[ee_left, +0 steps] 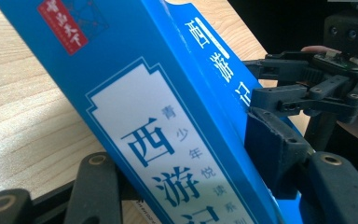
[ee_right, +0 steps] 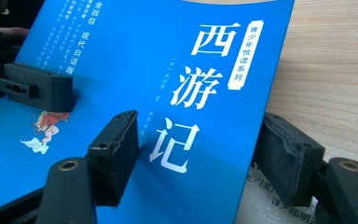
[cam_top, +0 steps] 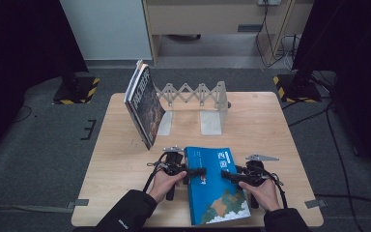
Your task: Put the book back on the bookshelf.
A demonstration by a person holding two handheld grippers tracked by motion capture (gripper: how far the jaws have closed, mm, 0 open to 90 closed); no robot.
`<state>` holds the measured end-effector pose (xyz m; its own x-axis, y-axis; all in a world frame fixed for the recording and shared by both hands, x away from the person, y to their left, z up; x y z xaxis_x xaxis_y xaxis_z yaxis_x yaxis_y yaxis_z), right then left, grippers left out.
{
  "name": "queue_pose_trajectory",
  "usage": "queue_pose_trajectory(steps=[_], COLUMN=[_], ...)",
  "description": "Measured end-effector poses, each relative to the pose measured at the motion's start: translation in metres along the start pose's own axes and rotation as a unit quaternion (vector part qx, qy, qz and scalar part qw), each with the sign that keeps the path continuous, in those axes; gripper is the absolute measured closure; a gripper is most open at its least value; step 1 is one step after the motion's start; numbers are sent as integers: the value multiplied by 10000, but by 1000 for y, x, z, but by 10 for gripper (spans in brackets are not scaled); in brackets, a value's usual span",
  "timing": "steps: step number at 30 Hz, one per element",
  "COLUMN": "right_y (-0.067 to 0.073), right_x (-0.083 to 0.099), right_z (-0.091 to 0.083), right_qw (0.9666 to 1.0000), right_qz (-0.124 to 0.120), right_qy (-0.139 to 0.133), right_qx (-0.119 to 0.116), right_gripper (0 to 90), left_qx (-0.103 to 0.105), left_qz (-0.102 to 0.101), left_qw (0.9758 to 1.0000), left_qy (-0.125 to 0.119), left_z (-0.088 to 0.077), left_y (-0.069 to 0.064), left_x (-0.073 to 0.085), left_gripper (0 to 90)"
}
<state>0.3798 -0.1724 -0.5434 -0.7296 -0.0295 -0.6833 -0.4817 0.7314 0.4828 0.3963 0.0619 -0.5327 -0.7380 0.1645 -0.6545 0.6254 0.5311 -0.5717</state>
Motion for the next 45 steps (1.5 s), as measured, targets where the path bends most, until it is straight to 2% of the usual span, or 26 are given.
queue_pose_trajectory(steps=[7, 12, 16, 30, 34, 37, 39, 43, 45], right_y=[-1, -1, -1, -1, -1, -2, -3, -4, -4], right_x=[0, 3, 3, 3, 3, 2, 2, 0, -2], right_z=[-2, -3, -2, -2, -2, -2, -3, -5, -6], right_qw=[10000, 9999, 9999, 9999, 9999, 9998, 9998, 9996, 9996], right_qz=[-79, -4, 48, 62, 86, 145, 181, 249, 239], right_qy=[44, 89, 104, 98, 105, 86, 70, 29, -30], right_qx=[13, -56, -70, -38, -49, -49, -70, -113, -125], right_gripper=[326, 325, 326, 330, 335, 361, 384, 418, 435], left_qx=[-68, -47, -74, -55, -15, 95, 116, 121, 80], left_qz=[12, -15, 111, 63, 35, -93, -99, -13, 107], left_qw=[10000, 10000, 9999, 9999, 10000, 9999, 9998, 9998, 9997], left_qy=[-23, 1, 84, 80, 36, -93, -107, -134, -195], left_z=[0, 0, 2, 5, 5, 3, 2, 0, -4], left_y=[-1, 1, 1, 5, 5, 4, 4, 1, -2], left_x=[1, 2, 4, 8, 8, 6, 5, 2, -4], left_gripper=[431, 425, 391, 339, 354, 409, 434, 449, 457])
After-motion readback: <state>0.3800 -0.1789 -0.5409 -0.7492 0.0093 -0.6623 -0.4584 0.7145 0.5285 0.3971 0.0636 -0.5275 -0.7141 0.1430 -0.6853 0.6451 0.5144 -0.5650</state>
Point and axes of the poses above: each handheld gripper's, and its own axes: z roughly forward along the jaws, x roughly out of its underside, y roughly to its left, the point moved 4 cm from there along z, roughly forward along the jaws, and after that the axes turned 2 degrees about z, right-handed, at the moved point
